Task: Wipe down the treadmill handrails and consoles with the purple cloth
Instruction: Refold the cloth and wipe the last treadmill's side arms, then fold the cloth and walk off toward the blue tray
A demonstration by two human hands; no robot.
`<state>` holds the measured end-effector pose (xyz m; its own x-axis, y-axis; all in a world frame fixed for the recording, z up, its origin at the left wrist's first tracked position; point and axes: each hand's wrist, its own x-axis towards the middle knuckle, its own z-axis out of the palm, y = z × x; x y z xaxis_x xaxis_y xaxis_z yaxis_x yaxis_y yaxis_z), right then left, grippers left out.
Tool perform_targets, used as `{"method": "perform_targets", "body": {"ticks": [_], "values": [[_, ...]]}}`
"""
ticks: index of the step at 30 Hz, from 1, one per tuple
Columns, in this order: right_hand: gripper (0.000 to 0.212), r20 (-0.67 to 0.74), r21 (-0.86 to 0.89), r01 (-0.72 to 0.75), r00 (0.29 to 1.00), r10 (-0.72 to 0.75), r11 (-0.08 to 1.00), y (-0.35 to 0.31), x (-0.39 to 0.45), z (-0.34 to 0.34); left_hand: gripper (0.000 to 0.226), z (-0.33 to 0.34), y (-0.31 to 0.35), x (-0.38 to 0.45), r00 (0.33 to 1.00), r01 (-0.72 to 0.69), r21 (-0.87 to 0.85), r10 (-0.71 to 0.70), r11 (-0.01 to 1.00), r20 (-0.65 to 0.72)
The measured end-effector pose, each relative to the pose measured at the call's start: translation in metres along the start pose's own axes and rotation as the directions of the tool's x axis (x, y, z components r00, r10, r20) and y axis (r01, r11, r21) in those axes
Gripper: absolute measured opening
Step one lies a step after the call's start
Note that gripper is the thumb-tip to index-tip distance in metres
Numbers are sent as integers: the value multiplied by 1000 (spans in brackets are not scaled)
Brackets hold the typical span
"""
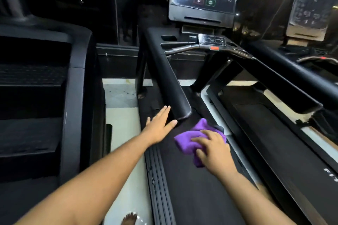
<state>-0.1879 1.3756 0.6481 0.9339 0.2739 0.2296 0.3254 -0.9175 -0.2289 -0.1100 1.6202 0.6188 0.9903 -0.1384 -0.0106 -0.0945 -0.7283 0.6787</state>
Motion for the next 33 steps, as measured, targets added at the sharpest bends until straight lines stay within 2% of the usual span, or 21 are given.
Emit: {"method": "perform_targets", "body": {"ticks": [2, 6, 10, 11, 13, 14, 15, 17, 18, 21, 23, 25, 29, 31, 33], "values": [[40, -53, 275, -148, 984, 168, 950, 14, -18, -11, 80, 23, 21, -31, 999, 16, -182, -22, 983, -33], [27, -121, 571, -176, 948, 294, 802, 13, -52, -27, 76, 52, 77, -73, 990, 89, -505, -134, 859, -52], [22, -75, 782, -253, 869, 489, 570, 11, -86, -41, 76, 75, 125, -100, 990, 133, -635, -74, 761, 119], [19, -56, 808, -277, 843, 536, 520, 11, -92, -46, 69, 78, 133, -103, 985, 149, -666, -47, 731, 169], [14, -40, 851, -302, 778, 626, 429, 13, -108, -61, 36, 82, 152, -105, 980, 103, -693, 44, 713, 192], [12, -35, 866, -309, 745, 666, 392, 16, -118, -69, 18, 83, 164, -105, 978, 58, -669, 92, 741, 187], [11, -27, 872, -318, 728, 685, 373, 20, -126, -74, 9, 82, 173, -105, 974, 9, -646, 139, 763, 178], [13, -17, 858, -348, 715, 699, 377, 29, -146, -83, 8, 85, 193, -103, 961, -25, -638, 195, 770, 198], [21, -15, 836, -372, 719, 695, 403, 33, -154, -85, 9, 86, 200, -102, 954, -19, -649, 208, 760, 215], [65, -38, 742, -468, 686, 726, 481, 45, -181, -94, 13, 100, 227, -104, 927, -30, -679, 275, 734, 256], [77, -48, 663, -550, 647, 761, 508, 45, -199, -101, 12, 114, 244, -108, 900, -55, -678, 330, 733, 284], [65, -56, 576, -636, 595, 802, 513, 43, -222, -108, 13, 130, 261, -118, 865, -50, -689, 376, 723, 332], [4, -171, 473, -747, 442, 881, 466, 46, -276, -121, 19, 149, 288, -150, 816, -11, -722, 424, 692, 394], [13, -208, 516, -750, 358, 910, 413, 51, -305, -130, 19, 155, 299, -165, 788, -39, -714, 461, 699, 408], [21, -241, 575, -732, 276, 930, 366, 49, -336, -142, 23, 162, 311, -179, 738, -131, -680, 529, 722, 419]]}}
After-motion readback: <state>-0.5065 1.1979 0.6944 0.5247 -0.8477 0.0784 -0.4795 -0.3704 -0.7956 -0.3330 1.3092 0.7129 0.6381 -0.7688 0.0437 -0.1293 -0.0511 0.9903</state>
